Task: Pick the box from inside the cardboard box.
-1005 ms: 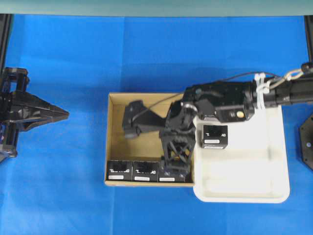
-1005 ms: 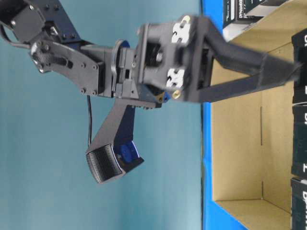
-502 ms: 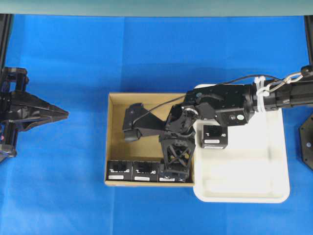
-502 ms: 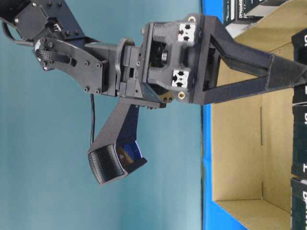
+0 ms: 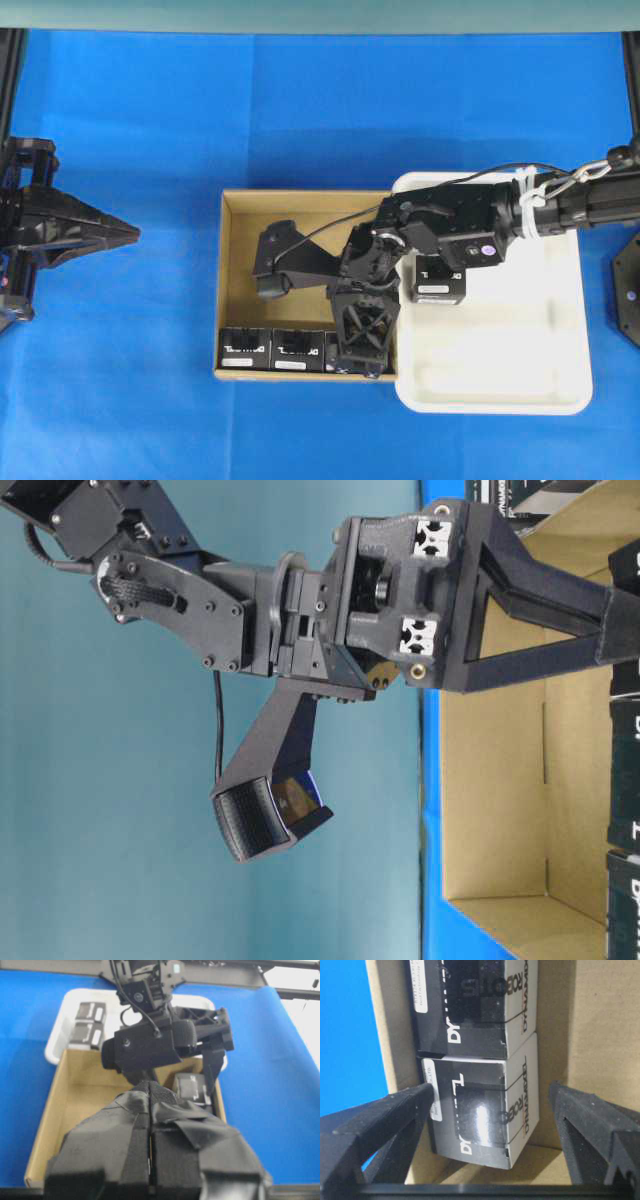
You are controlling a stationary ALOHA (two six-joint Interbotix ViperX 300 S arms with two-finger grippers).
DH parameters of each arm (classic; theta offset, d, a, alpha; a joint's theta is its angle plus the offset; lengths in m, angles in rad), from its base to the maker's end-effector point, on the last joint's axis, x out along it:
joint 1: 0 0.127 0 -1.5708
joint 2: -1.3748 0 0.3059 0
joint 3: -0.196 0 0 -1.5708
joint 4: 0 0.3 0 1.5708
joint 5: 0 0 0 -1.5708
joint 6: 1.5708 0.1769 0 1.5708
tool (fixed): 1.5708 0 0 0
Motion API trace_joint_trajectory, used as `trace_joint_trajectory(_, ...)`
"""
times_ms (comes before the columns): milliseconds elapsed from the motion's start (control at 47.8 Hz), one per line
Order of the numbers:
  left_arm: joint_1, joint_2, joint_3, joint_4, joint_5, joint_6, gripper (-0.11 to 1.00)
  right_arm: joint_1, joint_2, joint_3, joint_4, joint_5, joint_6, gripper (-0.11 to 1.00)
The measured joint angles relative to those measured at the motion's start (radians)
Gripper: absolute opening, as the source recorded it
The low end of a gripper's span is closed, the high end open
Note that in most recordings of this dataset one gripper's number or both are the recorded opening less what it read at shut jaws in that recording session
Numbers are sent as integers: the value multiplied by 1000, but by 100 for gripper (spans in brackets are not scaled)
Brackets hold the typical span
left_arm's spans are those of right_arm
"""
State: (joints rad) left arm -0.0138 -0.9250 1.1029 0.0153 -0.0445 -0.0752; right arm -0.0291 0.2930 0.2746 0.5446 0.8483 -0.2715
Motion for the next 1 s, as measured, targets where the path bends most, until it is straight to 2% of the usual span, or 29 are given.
trace_joint_trajectory(481,0,0,0,-2,0,0,-7,-29,-9,15,-18,-17,5,99)
trace_joint_trajectory(1005,0,-18,0,-2,0,-2,-7,-126,-23,31,-49,-3,-21,99)
